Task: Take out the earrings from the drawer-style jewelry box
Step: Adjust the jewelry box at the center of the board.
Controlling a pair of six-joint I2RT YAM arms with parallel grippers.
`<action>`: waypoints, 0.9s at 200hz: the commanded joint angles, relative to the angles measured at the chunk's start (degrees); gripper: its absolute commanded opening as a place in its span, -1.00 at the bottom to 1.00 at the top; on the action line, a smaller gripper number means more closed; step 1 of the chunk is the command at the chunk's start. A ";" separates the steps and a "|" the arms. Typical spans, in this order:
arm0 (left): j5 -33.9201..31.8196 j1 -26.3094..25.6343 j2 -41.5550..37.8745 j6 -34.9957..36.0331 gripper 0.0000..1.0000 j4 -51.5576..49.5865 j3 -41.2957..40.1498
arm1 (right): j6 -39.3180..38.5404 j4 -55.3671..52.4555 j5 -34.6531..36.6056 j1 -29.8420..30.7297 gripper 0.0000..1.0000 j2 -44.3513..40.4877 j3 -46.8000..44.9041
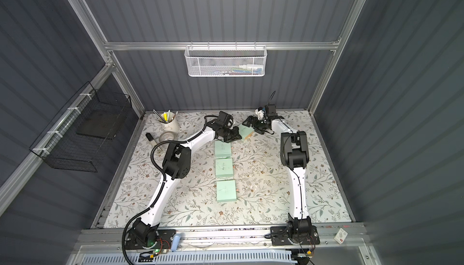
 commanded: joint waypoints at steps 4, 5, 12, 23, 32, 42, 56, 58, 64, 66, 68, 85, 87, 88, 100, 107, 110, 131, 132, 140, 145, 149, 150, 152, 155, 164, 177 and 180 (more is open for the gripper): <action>1.11 -0.41 2.43 0.11 -1.00 0.01 2.95 | 0.86 1.66 -2.42 0.01 0.90 -3.56 -3.40; 1.18 -0.41 2.47 0.11 -1.00 0.08 2.98 | 0.86 1.68 -2.39 0.00 0.90 -3.60 -3.55; 1.35 -0.41 2.67 0.19 -1.00 0.24 3.23 | 1.03 2.11 -2.28 -0.02 0.89 -4.21 -4.52; 1.89 -0.41 3.16 0.44 -1.00 0.32 4.06 | 1.43 3.30 -2.37 -0.17 0.89 -5.31 -6.47; 2.22 -0.43 3.49 0.54 -1.00 0.49 4.57 | 1.94 4.74 -2.29 -0.28 0.89 -6.52 -8.40; 2.71 -0.48 3.96 0.55 -1.00 0.69 5.09 | 2.78 6.40 -2.11 -0.41 0.89 -7.87 -10.93; 3.72 -0.57 4.55 0.55 -1.00 1.17 6.13 | 3.63 8.35 -2.26 -0.64 0.88 -9.99 -13.92; 3.92 -0.65 4.65 0.55 -1.00 1.16 6.32 | 3.73 8.62 -2.21 -0.64 0.88 -10.28 -14.56; 4.34 -0.75 4.97 0.59 -1.00 1.21 6.82 | 3.84 9.26 -1.72 -0.68 0.88 -11.28 -15.84; 4.49 -0.80 5.09 0.67 -1.00 1.21 7.00 | 3.91 9.50 -1.57 -0.71 0.88 -11.63 -16.34; 4.75 -0.84 5.14 0.75 -1.00 1.21 7.22 | 3.98 9.74 -1.51 -0.72 0.88 -12.00 -16.81; 5.91 -1.42 6.12 1.16 -1.00 1.21 8.61 | 4.75 11.79 -1.59 -0.71 0.88 -14.49 -20.57; 5.96 -1.50 6.21 1.16 -1.00 1.21 8.72 | 4.78 11.92 -1.58 -0.72 0.88 -14.76 -20.97; 6.07 -1.52 6.25 1.16 -1.00 1.21 8.81 | 4.84 12.00 -1.54 -0.72 0.88 -14.95 -21.17; 6.76 -1.88 6.56 1.24 -1.00 1.31 8.90 | 5.10 12.87 -1.22 -0.74 0.88 -16.60 -23.56; 7.09 -2.14 6.56 1.46 -1.00 1.33 8.83 | 5.54 13.60 -0.94 -0.81 0.88 -17.67 -25.32; 7.12 -2.29 6.56 1.49 -1.00 1.30 8.69 | 5.79 14.16 -0.82 -0.87 0.88 -18.05 -26.05; 8.00 -3.09 6.06 2.12 -1.00 1.74 7.59 | 7.50 17.37 -0.68 -1.07 0.87 -21.43 -31.69; 8.06 -3.16 6.05 2.17 -1.00 1.74 7.58 | 7.56 17.49 -0.60 -1.07 0.87 -21.59 -31.93; 8.34 -3.54 5.96 2.43 -1.00 1.74 7.52 | 7.99 18.08 -0.44 -1.01 0.87 -22.78 -33.71; 8.53 -3.81 6.03 2.54 -1.00 1.74 7.53 | 8.23 18.50 -0.31 -1.07 0.87 -23.68 -35.03; 8.62 -4.03 6.05 2.59 -1.00 1.68 7.54 | 8.41 18.93 -0.09 -1.08 0.87 -24.30 -35.98; 8.63 -4.06 6.04 2.67 -1.00 1.62 7.52 | 8.46 19.06 -0.04 -1.03 0.86 -24.47 -36.28; 8.73 -4.16 6.04 2.66 -1.00 1.62 7.50 | 8.54 19.25 0.08 -1.06 0.86 -24.84 -36.78; 8.78 -4.33 6.03 2.72 -1.00 1.53 7.55 | 8.60 19.39 0.34 -1.07 0.86 -25.43 -37.55; 9.06 -4.74 6.03 2.72 -1.00 1.42 7.42 | 8.90 20.08 1.11 -1.24 0.86 -26.90 -39.80; 9.30 -5.27 5.61 2.68 -1.00 1.71 6.54 | 9.94 21.30 1.12 -1.71 0.86 -28.82 -42.85; 9.39 -5.35 5.43 2.69 -1.00 1.88 6.13 | 10.16 21.49 1.09 -1.84 0.86 -29.17 -43.52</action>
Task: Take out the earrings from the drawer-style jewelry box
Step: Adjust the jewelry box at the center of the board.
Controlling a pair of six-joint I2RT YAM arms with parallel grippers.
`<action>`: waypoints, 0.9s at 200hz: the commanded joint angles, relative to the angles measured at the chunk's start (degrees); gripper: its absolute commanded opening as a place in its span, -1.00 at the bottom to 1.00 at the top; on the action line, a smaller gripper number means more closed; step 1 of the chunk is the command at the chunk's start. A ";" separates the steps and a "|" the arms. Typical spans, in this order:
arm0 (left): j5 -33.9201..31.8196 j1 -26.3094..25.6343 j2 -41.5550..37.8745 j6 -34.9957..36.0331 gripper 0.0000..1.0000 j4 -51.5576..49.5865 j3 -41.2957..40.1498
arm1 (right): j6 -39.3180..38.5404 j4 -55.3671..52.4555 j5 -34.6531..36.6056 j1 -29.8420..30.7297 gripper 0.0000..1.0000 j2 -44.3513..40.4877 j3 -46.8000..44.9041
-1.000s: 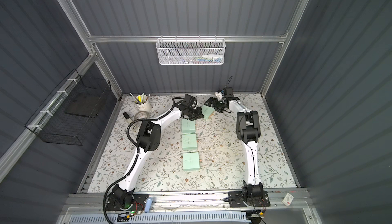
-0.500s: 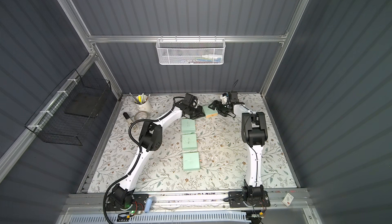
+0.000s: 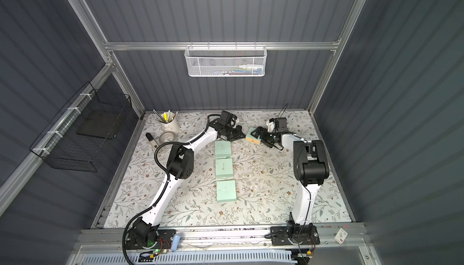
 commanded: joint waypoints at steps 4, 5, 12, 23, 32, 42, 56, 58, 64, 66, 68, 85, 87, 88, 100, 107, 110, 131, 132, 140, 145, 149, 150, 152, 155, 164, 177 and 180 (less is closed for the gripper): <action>5.15 -4.33 0.58 1.46 -1.00 2.25 -1.71 | 2.76 5.05 -3.18 0.73 0.87 -4.02 -4.58; 5.21 -4.38 0.51 1.50 -1.00 2.27 -1.81 | 2.81 5.08 -3.11 0.67 0.87 -4.19 -4.74; 5.36 -4.71 0.28 1.58 -1.00 2.46 -2.31 | 3.16 5.43 -2.47 0.48 0.86 -5.11 -6.19; 5.74 -5.12 0.26 1.74 -1.00 2.45 -2.53 | 3.59 5.86 -1.86 0.39 0.87 -6.31 -8.20; 5.68 -5.40 0.36 1.77 -1.00 2.38 -2.50 | 3.99 6.17 -1.78 0.34 0.87 -7.05 -9.65; 5.62 -5.66 0.49 1.76 -1.00 2.47 -2.41 | 4.80 7.20 -2.03 0.48 0.86 -7.86 -11.61; 5.52 -5.72 0.91 1.63 -0.99 2.51 -2.12 | 6.14 9.33 -1.94 0.77 0.86 -9.05 -14.63; 5.49 -5.68 0.95 1.63 -0.99 2.50 -2.10 | 6.42 9.72 -1.98 0.86 0.86 -9.20 -15.07; 5.27 -5.62 1.11 1.63 -0.96 2.37 -1.96 | 7.08 10.69 -2.09 1.04 0.86 -9.70 -16.25; 5.10 -5.63 1.13 1.63 -0.95 2.37 -1.93 | 7.25 10.97 -2.04 1.13 0.85 -9.91 -16.61; 5.04 -5.66 1.20 1.63 -0.95 2.26 -1.83 | 7.36 11.12 -2.01 1.28 0.86 -10.01 -16.90; 4.18 -5.30 1.40 0.93 -0.95 2.35 -1.01 | 7.97 11.54 -0.43 1.79 0.86 -11.78 -19.33; 4.13 -5.20 1.40 0.75 -0.94 2.37 -0.92 | 8.07 11.70 -0.18 1.76 0.87 -12.04 -19.67; 4.13 -5.17 1.36 0.62 -0.94 2.37 -0.89 | 8.10 11.79 -0.12 1.71 0.87 -12.15 -19.84; 3.60 -4.47 0.95 -0.72 -0.93 2.95 -0.41 | 8.40 11.68 1.30 1.36 0.87 -13.79 -21.12; 3.06 -3.91 0.37 -1.13 -0.93 3.20 -0.29 | 8.40 11.09 1.92 1.08 0.88 -14.98 -21.48; 2.64 -3.71 0.16 -1.22 -0.93 3.22 -0.40 | 8.30 10.75 2.12 0.94 0.88 -15.46 -21.58; 0.90 -2.01 -3.68 -1.24 -0.92 3.81 -2.45 | 8.22 7.53 2.84 -0.22 0.89 -18.46 -21.02; 0.85 -1.95 -3.91 -1.25 -0.91 3.84 -2.66 | 8.22 7.33 2.84 -0.34 0.89 -18.62 -20.96; 0.71 -1.33 -5.74 -1.35 -0.91 4.23 -4.31 | 8.14 5.33 3.20 -1.00 0.89 -19.68 -20.20; 0.62 -1.01 -7.12 -1.34 -0.91 4.62 -5.76 | 7.93 4.04 3.36 -1.43 0.90 -20.18 -19.62; 0.64 -0.85 -8.25 -1.22 -0.91 5.22 -7.13 | 7.73 3.27 3.26 -1.83 0.90 -20.37 -19.12; 0.68 -0.75 -8.52 -1.24 -0.91 5.29 -7.46 | 7.67 3.05 3.18 -1.93 0.90 -20.45 -19.00; 0.64 -0.68 -9.12 -1.22 -0.91 5.54 -8.22 | 7.47 2.51 2.97 -2.10 0.91 -20.51 -18.69; 0.78 -0.62 -10.13 -1.20 -0.91 5.82 -9.33 | 7.17 1.74 2.75 -2.37 0.91 -20.68 -18.17; 0.84 -0.57 -12.92 -0.67 -0.91 6.86 -12.51 | 6.06 -1.74 3.47 -2.99 0.92 -20.80 -16.53; 2.00 -0.57 -16.74 -0.17 -0.91 7.97 -16.64 | 4.58 -5.34 6.72 -4.22 0.96 -20.74 -14.64; 2.55 -0.57 -17.69 -0.13 -0.90 8.35 -17.77 | 4.48 -5.46 7.39 -4.74 0.98 -20.60 -14.50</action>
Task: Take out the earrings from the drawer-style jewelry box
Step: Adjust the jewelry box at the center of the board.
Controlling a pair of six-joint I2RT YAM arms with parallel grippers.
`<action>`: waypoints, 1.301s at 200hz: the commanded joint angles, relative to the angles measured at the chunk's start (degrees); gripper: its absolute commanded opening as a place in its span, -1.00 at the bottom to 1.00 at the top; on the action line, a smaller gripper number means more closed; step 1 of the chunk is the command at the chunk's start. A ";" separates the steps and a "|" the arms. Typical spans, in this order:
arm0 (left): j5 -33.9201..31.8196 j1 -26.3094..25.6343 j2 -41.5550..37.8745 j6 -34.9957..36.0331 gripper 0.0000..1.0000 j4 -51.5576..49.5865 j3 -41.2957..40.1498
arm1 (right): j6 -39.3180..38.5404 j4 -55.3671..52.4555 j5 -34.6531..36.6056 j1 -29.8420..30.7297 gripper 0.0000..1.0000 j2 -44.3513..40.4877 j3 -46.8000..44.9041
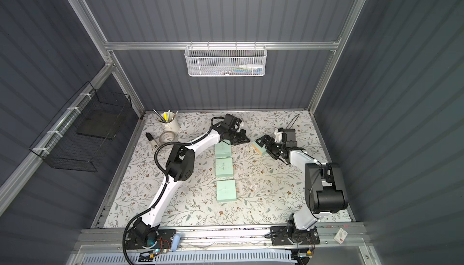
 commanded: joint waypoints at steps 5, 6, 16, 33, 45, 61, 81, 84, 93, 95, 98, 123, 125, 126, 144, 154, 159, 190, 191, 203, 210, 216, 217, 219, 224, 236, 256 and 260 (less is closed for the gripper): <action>2.55 0.65 -11.24 0.53 -0.90 4.36 -7.05 | -2.37 -7.25 4.83 -3.01 0.98 0.28 3.42; 2.65 0.65 -11.62 0.54 -0.90 4.60 -7.46 | -2.30 -7.23 4.78 -3.22 0.98 0.41 3.53; 3.44 0.62 -15.48 0.79 -0.90 6.53 -11.78 | -2.13 -6.83 2.76 -5.23 0.98 2.43 5.03; 3.98 0.53 -22.90 1.88 -0.88 9.12 -19.32 | -3.75 -5.84 3.04 -6.22 0.98 5.74 8.03; 3.88 0.57 -28.01 3.13 -0.87 10.19 -23.87 | -4.86 -6.23 1.76 -6.40 0.98 8.66 11.08; 3.58 0.55 -34.74 4.95 -0.78 10.81 -30.17 | -5.11 -6.37 1.46 -6.68 0.98 12.14 13.87; 3.24 0.52 -41.97 6.80 -0.59 11.50 -37.44 | -4.20 -4.58 -0.03 -6.91 0.98 15.01 15.25; 2.76 0.59 -42.99 7.37 -0.53 11.41 -38.54 | -4.15 -4.23 -0.51 -6.91 0.98 15.44 15.43; 2.03 0.55 -46.20 8.84 -0.23 11.58 -41.70 | -3.62 -3.86 -2.47 -6.87 0.98 16.93 16.25; 1.61 0.56 -46.94 9.19 -0.14 11.73 -42.17 | -3.43 -3.86 -2.88 -6.86 0.98 17.38 16.42; 1.26 0.55 -47.97 9.65 0.01 12.01 -43.48 | -3.33 -3.72 -3.32 -6.88 0.98 17.90 16.76; -3.24 0.63 -54.63 12.19 0.97 14.23 -52.97 | -2.41 -2.61 -4.40 -6.28 0.98 19.25 16.91; -3.44 0.58 -54.96 12.36 0.99 14.22 -53.33 | -2.36 -2.45 -4.43 -6.25 0.98 19.26 16.80; -3.55 0.57 -55.10 12.43 0.99 14.23 -53.54 | -2.34 -2.46 -4.43 -6.25 0.98 19.26 16.77; -4.76 0.58 -56.43 13.01 0.99 13.97 -55.24 | -1.42 -1.75 -5.25 -6.01 0.98 19.57 16.07; -5.24 0.57 -56.50 12.86 1.00 13.94 -55.57 | -1.26 -1.45 -5.53 -5.82 0.98 19.61 15.70; -5.33 0.61 -56.48 12.88 1.00 13.89 -55.55 | -1.18 -1.45 -5.56 -5.64 0.98 19.54 15.44; -6.04 0.65 -55.36 13.17 0.99 13.26 -54.85 | -1.10 -1.13 -5.29 -4.47 0.98 19.09 14.08; -6.04 0.65 -55.30 13.19 0.99 13.18 -54.78 | -1.14 -1.14 -5.34 -4.39 0.98 19.09 14.09; -6.08 0.65 -54.83 13.33 0.99 13.02 -54.53 | -0.80 -1.23 -5.00 -4.15 0.98 19.01 13.71; -6.08 0.70 -54.64 13.47 1.00 12.96 -54.33 | -0.66 -1.12 -4.72 -3.97 0.98 18.81 13.34; -6.04 0.70 -54.39 13.59 1.00 12.84 -54.15 | -0.48 -0.88 -4.61 -3.86 0.98 18.69 12.98; -6.04 0.72 -54.33 13.62 1.00 12.75 -54.12 | -0.43 -0.84 -4.60 -3.82 0.98 18.67 12.92; -6.03 0.74 -54.29 13.57 1.00 12.64 -54.04 | -0.39 -0.71 -4.64 -3.86 0.98 18.65 12.88; -6.06 0.75 -54.15 13.68 0.99 12.50 -53.85 | -0.14 -0.62 -4.65 -3.76 0.98 18.60 12.63; -5.96 0.91 -53.97 13.82 0.99 12.63 -54.07 | 0.10 -0.74 -4.57 -3.54 0.98 18.47 12.50; -5.97 1.34 -53.67 13.52 1.00 12.76 -54.19 | -0.20 -1.30 -3.58 -3.00 0.98 18.34 12.17; -5.93 1.50 -53.67 13.41 0.99 12.83 -54.30 | -0.28 -1.31 -3.54 -2.91 0.98 18.30 12.23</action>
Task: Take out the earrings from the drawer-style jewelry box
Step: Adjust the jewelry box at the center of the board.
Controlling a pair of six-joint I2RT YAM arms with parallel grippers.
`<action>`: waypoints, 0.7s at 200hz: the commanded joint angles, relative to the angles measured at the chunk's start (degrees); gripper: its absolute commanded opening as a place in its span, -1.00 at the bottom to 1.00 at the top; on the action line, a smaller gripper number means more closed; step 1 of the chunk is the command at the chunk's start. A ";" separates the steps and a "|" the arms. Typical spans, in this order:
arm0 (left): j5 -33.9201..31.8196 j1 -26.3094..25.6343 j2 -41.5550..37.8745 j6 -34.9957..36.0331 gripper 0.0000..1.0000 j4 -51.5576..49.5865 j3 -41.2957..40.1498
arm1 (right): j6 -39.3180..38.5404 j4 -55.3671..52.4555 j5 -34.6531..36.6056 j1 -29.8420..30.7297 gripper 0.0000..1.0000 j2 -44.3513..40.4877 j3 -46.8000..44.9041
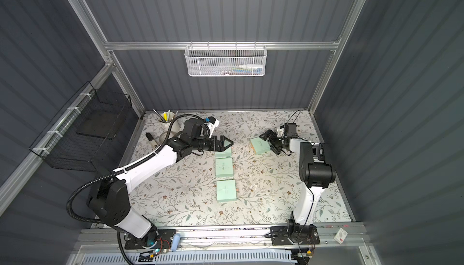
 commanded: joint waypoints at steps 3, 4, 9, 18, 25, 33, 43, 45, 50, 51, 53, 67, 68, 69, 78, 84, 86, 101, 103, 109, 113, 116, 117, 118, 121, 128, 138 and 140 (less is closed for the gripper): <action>-0.29 0.86 1.00 1.06 0.99 -0.39 0.72 | 0.20 -0.55 0.85 0.70 0.98 -1.29 -1.03; -0.31 0.88 1.00 1.03 0.99 -0.34 0.71 | 0.20 -0.59 0.85 0.70 0.98 -1.29 -1.04; -0.42 1.14 0.92 0.79 0.99 -0.22 0.61 | 0.23 -0.71 1.09 0.70 0.98 -1.35 -0.97; -0.63 1.75 0.84 0.25 0.99 -0.02 0.26 | 0.24 -1.02 1.95 0.65 0.98 -1.67 -0.99; -0.71 2.51 0.67 -0.49 1.00 0.12 -0.07 | 0.20 -1.27 2.67 0.61 0.98 -2.43 -0.94; -0.93 3.59 0.16 -1.19 0.99 0.23 -0.43 | 0.11 -1.66 3.56 0.66 0.98 -3.60 -0.99; -2.28 5.07 -1.12 -2.08 1.00 0.23 -1.45 | -0.11 -2.36 4.95 0.61 0.98 -5.99 -0.99; -2.82 5.35 -1.40 -2.29 0.99 0.23 -1.73 | -0.10 -2.47 5.09 0.57 0.98 -6.57 -0.97; -3.82 5.96 -2.32 -2.48 0.99 0.28 -2.26 | -0.36 -3.21 6.04 0.55 0.98 -8.16 -0.94; -4.01 6.11 -2.42 -2.49 0.99 0.21 -2.36 | -0.44 -3.37 6.21 0.58 0.98 -8.55 -0.91; -4.02 6.36 -2.80 -2.50 1.00 0.11 -2.55 | -0.54 -3.78 6.48 0.54 0.98 -9.25 -0.82; -9.93 7.60 -5.47 -1.80 0.99 -1.69 -3.47 | -1.19 -6.03 9.03 0.56 0.98 -14.93 -1.03; -10.40 7.64 -5.66 -1.71 0.99 -1.87 -3.50 | -1.25 -6.15 9.25 0.54 0.98 -15.36 -1.13; -10.86 7.70 -5.85 -1.58 0.99 -2.05 -3.56 | -1.27 -6.29 9.49 0.53 0.98 -15.84 -1.18; -16.31 7.76 -7.45 -0.46 1.00 -4.04 -4.02 | -1.69 -7.64 11.92 0.60 0.98 -20.03 -1.92; -20.46 7.82 -8.50 0.32 0.99 -5.59 -4.34 | -1.74 -8.09 14.03 0.53 0.98 -22.84 -2.90; -22.17 7.79 -8.87 0.51 1.00 -6.02 -4.48 | -1.74 -8.10 14.63 0.53 0.98 -23.70 -3.32; -33.08 7.88 -10.65 3.01 1.00 -6.62 -7.27 | -3.13 -8.10 19.22 0.44 0.98 -30.29 -6.89; -34.31 7.90 -10.96 3.38 1.00 -6.05 -8.04 | -3.45 -8.04 19.73 0.44 0.98 -31.08 -7.46; -37.76 7.88 -11.86 4.74 0.99 -3.84 -10.55 | -4.53 -7.74 21.30 0.45 0.98 -33.44 -9.42; -40.43 7.85 -12.51 5.16 1.00 -2.15 -12.39 | -5.18 -7.50 23.28 0.48 0.98 -34.84 -10.66; -42.10 7.84 -13.07 5.22 1.00 -0.64 -13.95 | -5.51 -7.38 24.80 0.44 0.98 -36.14 -11.73; -42.88 7.84 -13.20 5.27 1.00 -0.07 -14.54 | -5.61 -7.30 25.35 0.48 0.98 -36.56 -11.89; -43.49 7.84 -13.35 5.38 1.00 0.21 -15.05 | -5.70 -7.31 25.89 0.50 0.98 -36.94 -12.32; -44.99 7.84 -13.87 5.72 1.00 2.42 -16.79 | -5.74 -7.31 27.29 0.48 0.99 -38.02 -13.40; -48.59 7.84 -15.10 6.64 0.99 6.81 -20.40 | -5.64 -7.80 32.17 0.47 0.98 -40.38 -15.46; -54.13 7.85 -16.58 7.66 1.00 11.02 -24.86 | -6.61 -7.58 36.94 0.46 0.98 -43.56 -18.40; -54.87 7.89 -16.80 8.12 1.00 11.87 -25.71 | -6.92 -7.12 37.82 0.51 0.99 -44.11 -19.13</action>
